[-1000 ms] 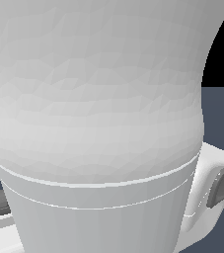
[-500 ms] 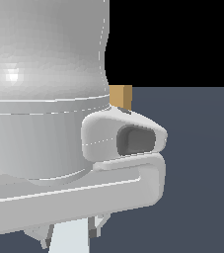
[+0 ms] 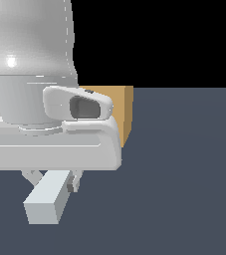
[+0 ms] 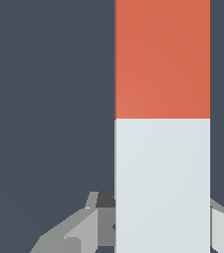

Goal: Insert the peg into the horizontal hole in a box.

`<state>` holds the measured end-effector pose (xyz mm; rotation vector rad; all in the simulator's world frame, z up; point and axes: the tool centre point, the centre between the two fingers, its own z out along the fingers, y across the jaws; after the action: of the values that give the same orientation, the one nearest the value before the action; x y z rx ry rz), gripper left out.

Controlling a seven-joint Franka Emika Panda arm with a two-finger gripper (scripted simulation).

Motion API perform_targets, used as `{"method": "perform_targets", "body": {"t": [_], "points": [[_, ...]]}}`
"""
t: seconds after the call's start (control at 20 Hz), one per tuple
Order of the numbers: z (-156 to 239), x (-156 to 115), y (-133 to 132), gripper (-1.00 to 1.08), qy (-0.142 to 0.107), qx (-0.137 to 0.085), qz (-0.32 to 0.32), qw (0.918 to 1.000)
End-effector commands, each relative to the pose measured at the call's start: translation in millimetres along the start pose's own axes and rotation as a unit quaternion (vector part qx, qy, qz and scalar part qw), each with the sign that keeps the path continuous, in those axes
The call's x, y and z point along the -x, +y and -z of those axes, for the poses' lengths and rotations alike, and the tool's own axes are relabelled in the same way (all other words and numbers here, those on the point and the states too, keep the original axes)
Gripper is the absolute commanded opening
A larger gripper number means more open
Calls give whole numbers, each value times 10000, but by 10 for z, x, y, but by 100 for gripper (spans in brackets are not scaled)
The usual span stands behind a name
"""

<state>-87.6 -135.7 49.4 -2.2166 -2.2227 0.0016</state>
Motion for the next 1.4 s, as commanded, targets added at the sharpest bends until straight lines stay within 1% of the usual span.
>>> {"method": "perform_targets", "body": {"t": [0.0,0.4,0.7,1.0,1.35], "points": [[47,-152,-75,-100,-2,13,-236,9997],[149,-605,-245,-100,-1,14,-883,9961],[201,-842,-298,-100,-1,14,-1201,9928],[230,-975,-315,-100,-3,14,-1375,9905],[238,-1008,-314,-100,-3,13,-1418,9899]]}}
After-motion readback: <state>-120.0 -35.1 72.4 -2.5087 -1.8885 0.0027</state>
